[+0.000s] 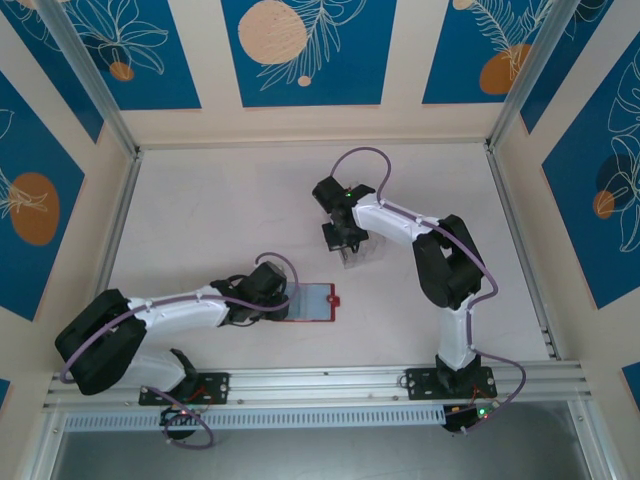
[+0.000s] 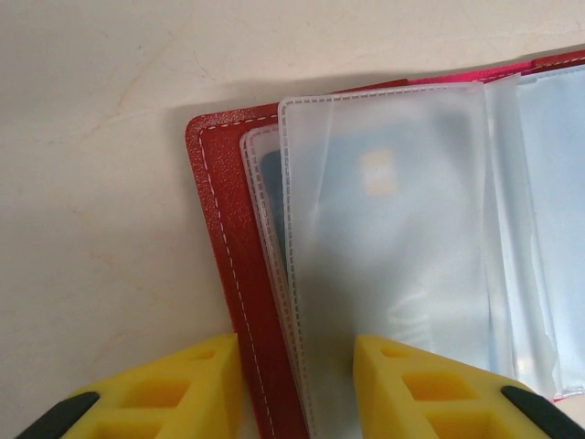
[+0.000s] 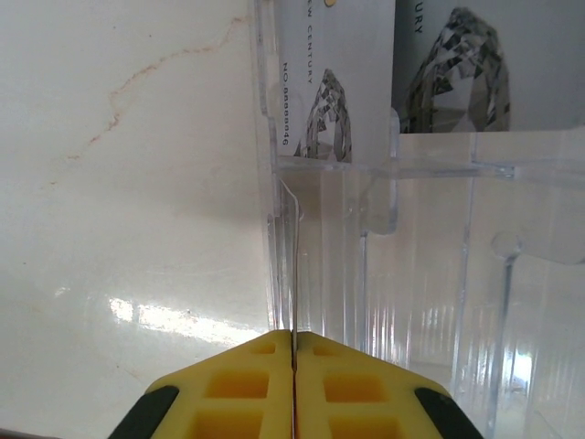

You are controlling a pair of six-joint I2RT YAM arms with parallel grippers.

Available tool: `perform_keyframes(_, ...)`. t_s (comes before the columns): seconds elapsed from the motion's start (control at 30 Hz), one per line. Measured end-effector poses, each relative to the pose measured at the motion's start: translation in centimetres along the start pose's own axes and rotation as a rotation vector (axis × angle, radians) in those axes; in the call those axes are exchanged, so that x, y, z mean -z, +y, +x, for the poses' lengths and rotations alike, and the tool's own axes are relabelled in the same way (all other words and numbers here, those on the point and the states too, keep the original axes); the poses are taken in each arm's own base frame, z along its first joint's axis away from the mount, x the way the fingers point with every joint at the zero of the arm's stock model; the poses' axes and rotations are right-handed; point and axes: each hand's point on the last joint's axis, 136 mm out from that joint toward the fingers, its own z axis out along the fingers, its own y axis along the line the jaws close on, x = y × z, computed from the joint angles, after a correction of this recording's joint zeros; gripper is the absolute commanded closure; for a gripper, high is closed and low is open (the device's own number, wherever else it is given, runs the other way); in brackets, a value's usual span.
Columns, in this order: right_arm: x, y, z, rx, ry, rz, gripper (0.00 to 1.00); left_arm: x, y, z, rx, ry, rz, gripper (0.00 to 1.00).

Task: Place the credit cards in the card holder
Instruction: Pick up the credit card from the storage box.

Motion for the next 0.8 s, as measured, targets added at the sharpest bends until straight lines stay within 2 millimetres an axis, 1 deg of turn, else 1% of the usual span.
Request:
perform_keyframes(0.13, 0.0, 0.1, 0.0, 0.007, 0.002, -0.003, 1.0, 0.0, 0.0, 0.0, 0.001, -0.003, 0.002, 0.65)
perform_keyframes(0.3, 0.2, 0.1, 0.1, 0.01, 0.006, -0.006, 1.0, 0.0, 0.0, 0.0, 0.001, -0.003, 0.002, 0.66)
perform_keyframes(0.4, 1.1, 0.0, 0.0, 0.009, -0.006, -0.01, 1.0, 0.1, 0.0, 0.0, 0.001, -0.005, 0.003, 0.67)
perform_keyframes(0.47, 2.6, -0.1, -0.3, 0.01, -0.037, -0.022, 1.0, 0.1, 0.0, 0.0, 0.001, -0.007, 0.004, 0.67)
perform_keyframes(0.53, 5.1, 0.0, -0.8, 0.008, -0.092, -0.044, 1.0, 0.2, 0.1, 0.1, 0.002, -0.008, 0.006, 0.67)
perform_keyframes(0.6, 8.0, 0.1, -1.2, 0.004, -0.165, -0.075, 1.0, 0.2, 0.1, 0.1, 0.002, -0.01, 0.007, 0.68)
perform_keyframes(0.67, 10.4, 0.6, -1.2, 0.004, -0.227, -0.118, 1.0, 0.2, 0.1, 0.1, 0.001, -0.01, 0.007, 0.68)
perform_keyframes(0.73, 11.9, 1.3, -0.7, 0.002, -0.267, -0.175, 1.0, 0.2, 0.1, 0.1, 0.001, -0.01, 0.008, 0.69)
perform_keyframes(0.8, 12.3, 2.5, 0.4, 0.001, -0.286, -0.248, 1.0, 0.2, 0.1, 0.1, 0.001, -0.01, 0.007, 0.69)
